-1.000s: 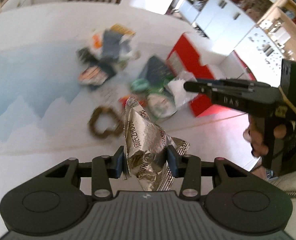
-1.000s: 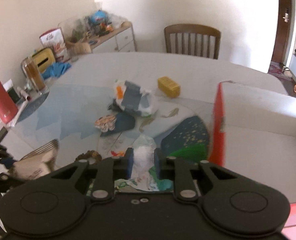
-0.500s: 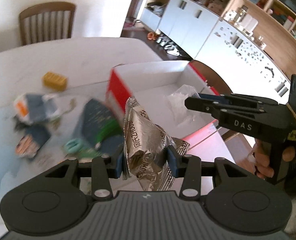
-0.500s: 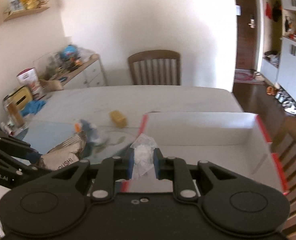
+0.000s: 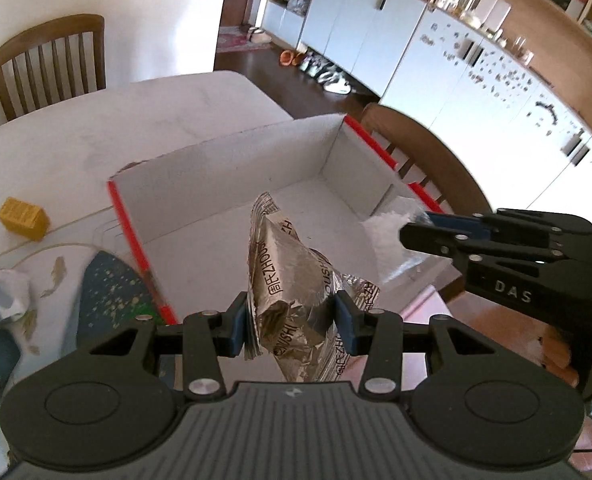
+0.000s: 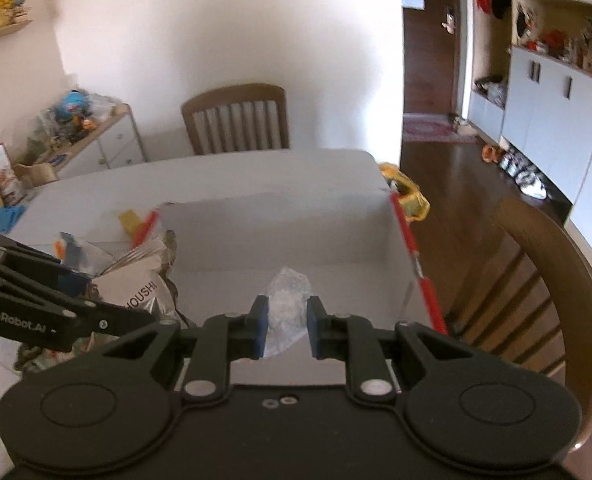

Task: Organize objects
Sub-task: 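Carry the foil bag into the shoebox and open the left gripper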

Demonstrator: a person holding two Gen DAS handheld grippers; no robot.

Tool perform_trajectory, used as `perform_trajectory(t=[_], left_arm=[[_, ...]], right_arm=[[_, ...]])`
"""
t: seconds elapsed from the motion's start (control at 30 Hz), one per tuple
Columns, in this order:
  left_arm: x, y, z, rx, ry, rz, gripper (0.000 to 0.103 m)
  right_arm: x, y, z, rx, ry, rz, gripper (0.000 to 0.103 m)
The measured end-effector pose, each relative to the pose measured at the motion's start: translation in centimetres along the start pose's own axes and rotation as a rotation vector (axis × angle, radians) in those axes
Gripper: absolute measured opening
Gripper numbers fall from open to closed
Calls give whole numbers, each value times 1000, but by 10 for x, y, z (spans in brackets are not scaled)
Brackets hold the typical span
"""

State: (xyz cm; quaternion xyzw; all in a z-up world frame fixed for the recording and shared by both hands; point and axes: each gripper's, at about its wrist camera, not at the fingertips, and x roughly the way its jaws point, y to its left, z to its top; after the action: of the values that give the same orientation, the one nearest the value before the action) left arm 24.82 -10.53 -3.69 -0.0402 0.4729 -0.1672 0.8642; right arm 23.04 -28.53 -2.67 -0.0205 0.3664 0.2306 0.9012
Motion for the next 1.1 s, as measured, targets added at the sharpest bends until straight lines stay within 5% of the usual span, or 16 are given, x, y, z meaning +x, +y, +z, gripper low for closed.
perform_trajectory(t=[0.6,1.1], left_arm=[[96,-6,26,-25,168,102,44],[104,2,19,-8,194,98,45]], right_arm=[[59,-36,-15,43,160,1,18],[67,-36,-23,14,215,-11,26]])
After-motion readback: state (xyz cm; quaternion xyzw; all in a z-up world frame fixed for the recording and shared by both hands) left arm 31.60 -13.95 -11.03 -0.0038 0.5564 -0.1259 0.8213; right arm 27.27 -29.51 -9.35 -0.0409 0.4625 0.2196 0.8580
